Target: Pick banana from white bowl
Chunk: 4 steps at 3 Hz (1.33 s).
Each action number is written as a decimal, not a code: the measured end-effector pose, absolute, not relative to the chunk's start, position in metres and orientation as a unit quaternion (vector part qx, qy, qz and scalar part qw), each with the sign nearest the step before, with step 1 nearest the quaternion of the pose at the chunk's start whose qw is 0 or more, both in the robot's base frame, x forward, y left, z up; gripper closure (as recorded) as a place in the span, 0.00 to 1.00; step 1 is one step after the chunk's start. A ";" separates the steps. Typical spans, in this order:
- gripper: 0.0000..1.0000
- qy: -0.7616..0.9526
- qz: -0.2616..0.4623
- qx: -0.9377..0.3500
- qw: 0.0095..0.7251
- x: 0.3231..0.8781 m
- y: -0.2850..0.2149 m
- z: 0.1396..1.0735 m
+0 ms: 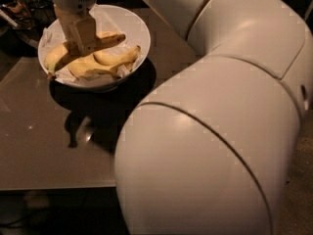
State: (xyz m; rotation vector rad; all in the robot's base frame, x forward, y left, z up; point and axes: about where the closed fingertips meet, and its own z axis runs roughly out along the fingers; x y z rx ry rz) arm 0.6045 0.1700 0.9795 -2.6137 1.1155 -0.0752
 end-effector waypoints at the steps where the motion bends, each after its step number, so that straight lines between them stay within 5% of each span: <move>1: 1.00 0.388 -0.026 -0.909 0.149 0.604 0.170 0.980; 4: 1.00 0.326 -0.006 -0.933 0.155 0.527 0.214 0.990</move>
Offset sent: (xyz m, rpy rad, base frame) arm -0.0140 0.0121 0.0019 -0.0107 0.0130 0.0506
